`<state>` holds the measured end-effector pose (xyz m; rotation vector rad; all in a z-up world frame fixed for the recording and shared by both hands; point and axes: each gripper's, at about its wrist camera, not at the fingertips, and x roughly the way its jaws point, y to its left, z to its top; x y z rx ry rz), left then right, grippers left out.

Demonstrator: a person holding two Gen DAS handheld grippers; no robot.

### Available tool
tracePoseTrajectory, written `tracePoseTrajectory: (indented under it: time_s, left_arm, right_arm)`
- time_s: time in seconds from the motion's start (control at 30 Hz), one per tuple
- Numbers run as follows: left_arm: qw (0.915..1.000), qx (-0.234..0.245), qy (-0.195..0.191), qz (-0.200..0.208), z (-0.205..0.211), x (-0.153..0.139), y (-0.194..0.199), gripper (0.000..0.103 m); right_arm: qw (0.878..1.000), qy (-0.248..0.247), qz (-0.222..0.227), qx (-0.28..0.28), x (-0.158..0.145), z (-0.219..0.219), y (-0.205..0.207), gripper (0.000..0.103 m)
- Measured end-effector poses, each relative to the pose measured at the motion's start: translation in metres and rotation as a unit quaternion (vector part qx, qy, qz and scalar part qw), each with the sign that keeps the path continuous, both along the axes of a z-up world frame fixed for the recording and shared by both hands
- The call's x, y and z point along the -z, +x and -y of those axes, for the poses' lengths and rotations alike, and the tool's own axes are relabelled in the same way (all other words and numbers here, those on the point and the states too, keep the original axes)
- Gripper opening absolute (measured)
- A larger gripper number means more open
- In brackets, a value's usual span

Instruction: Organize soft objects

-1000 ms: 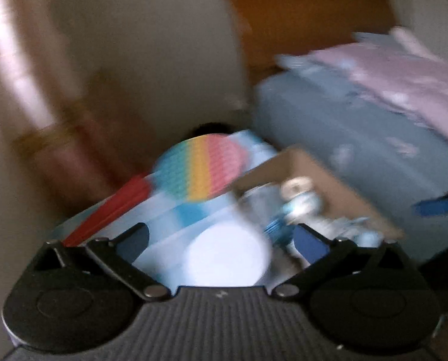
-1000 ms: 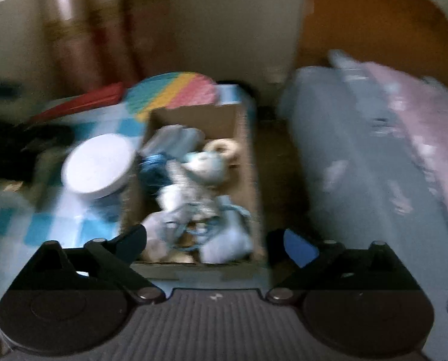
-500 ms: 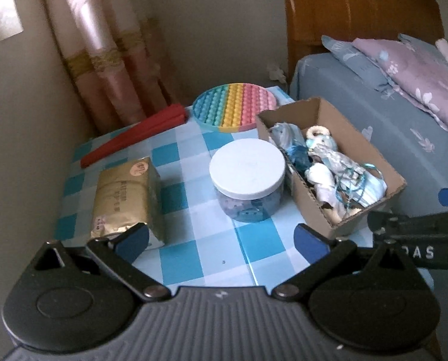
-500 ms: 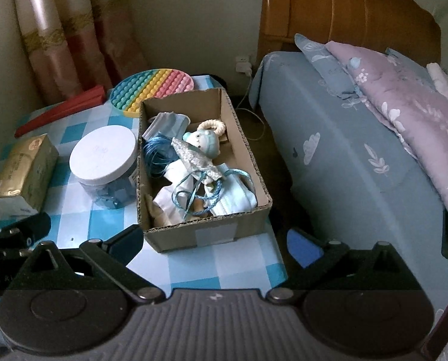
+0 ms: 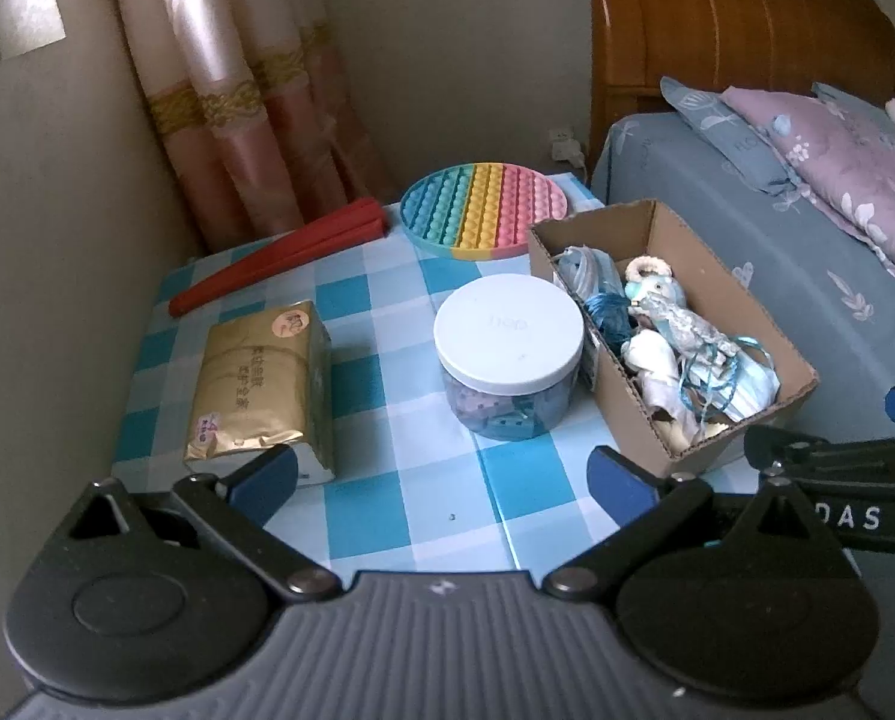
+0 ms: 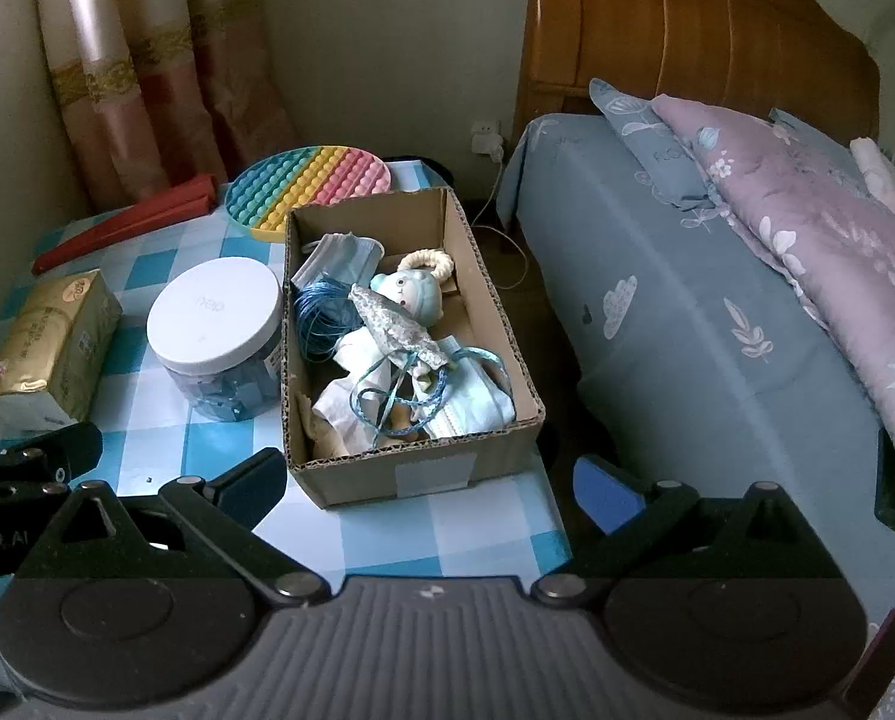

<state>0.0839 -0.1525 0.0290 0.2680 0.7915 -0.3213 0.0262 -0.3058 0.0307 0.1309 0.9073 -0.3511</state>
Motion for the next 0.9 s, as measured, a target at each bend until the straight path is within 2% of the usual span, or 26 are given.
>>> tracePoseTrajectory:
  time_s: [0.9]
  left_arm:
    - [0.9999,-0.012,-0.003,-0.002,0.0010,-0.0018,-0.0009,0.102]
  right_arm:
    - [1.000,-0.007,0.008,0.002,-0.0040,0.0007,-0.0053,0.103]
